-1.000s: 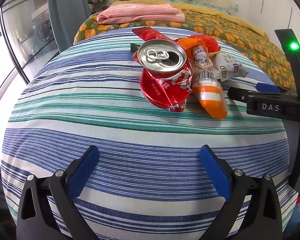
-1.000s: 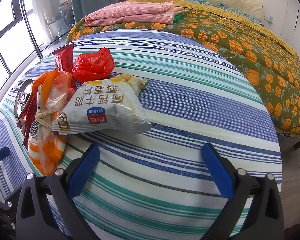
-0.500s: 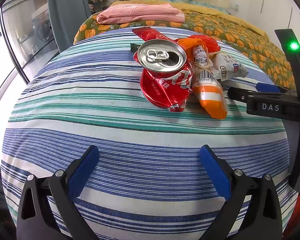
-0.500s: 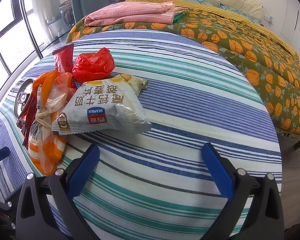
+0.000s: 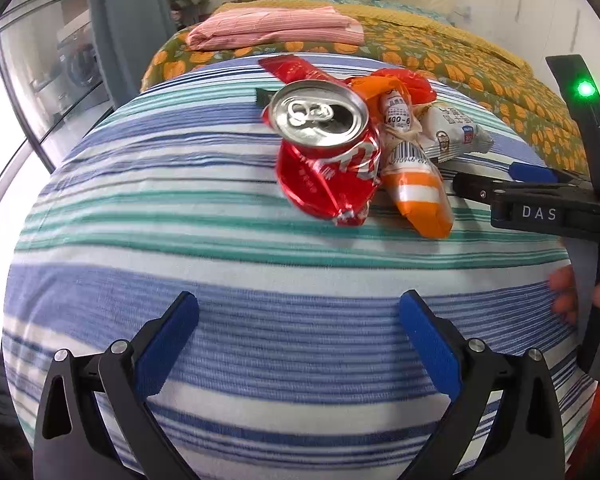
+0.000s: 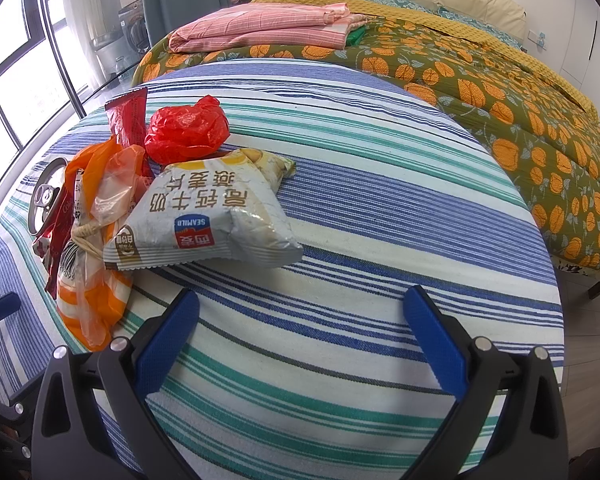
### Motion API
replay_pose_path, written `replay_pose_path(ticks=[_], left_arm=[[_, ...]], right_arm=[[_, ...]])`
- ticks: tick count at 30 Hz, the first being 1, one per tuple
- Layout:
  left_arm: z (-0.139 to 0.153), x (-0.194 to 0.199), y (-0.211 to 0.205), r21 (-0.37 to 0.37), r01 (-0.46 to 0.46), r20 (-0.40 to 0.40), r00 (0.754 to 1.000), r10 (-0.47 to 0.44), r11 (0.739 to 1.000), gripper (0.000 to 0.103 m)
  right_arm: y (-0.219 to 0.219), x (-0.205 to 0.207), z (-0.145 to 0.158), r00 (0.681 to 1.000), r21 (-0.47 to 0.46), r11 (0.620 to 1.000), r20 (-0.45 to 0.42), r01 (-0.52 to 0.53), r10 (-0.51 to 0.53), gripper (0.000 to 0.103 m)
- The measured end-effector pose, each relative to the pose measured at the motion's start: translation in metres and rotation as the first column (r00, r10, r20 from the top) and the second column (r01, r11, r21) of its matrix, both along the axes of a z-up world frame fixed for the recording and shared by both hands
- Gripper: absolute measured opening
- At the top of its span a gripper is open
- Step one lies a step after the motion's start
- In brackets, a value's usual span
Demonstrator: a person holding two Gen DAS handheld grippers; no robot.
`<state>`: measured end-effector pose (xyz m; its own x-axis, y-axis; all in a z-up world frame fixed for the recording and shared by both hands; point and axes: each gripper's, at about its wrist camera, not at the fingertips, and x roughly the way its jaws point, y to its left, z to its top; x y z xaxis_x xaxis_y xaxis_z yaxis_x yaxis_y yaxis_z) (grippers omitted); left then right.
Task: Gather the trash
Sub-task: 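Move both tools back over the striped table toward the remaining trash, then grasp the crushed red can with the left tool while the right tool grasps the orange bottle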
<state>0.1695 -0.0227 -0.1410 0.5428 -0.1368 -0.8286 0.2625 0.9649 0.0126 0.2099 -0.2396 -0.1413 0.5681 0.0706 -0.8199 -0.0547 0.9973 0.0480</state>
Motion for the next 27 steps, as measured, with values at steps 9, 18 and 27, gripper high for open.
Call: replay_pose_path(ticks=[9,18,27], left_arm=[[0.0,0.05,-0.013,0.007,0.043,-0.002,0.999,-0.043,0.999,0.099],[0.003,0.084,-0.024,-0.009,0.073,0.028,0.997,-0.073,0.997,0.067],[0.01,0.004,0.022,-0.042,0.145,-0.025,0.989,-0.146,0.989,0.062]], right_arm=[[-0.01,-0.042,0.0,1.0,0.001,1.0,0.0,-0.006,0.006,0.099],[-0.012,-0.041,0.0,1.0,-0.002,1.0,0.0,-0.002,0.002,0.099],[-0.013,-0.038,0.002,1.0,-0.002,1.0,-0.003,-0.009,0.009,0.099]])
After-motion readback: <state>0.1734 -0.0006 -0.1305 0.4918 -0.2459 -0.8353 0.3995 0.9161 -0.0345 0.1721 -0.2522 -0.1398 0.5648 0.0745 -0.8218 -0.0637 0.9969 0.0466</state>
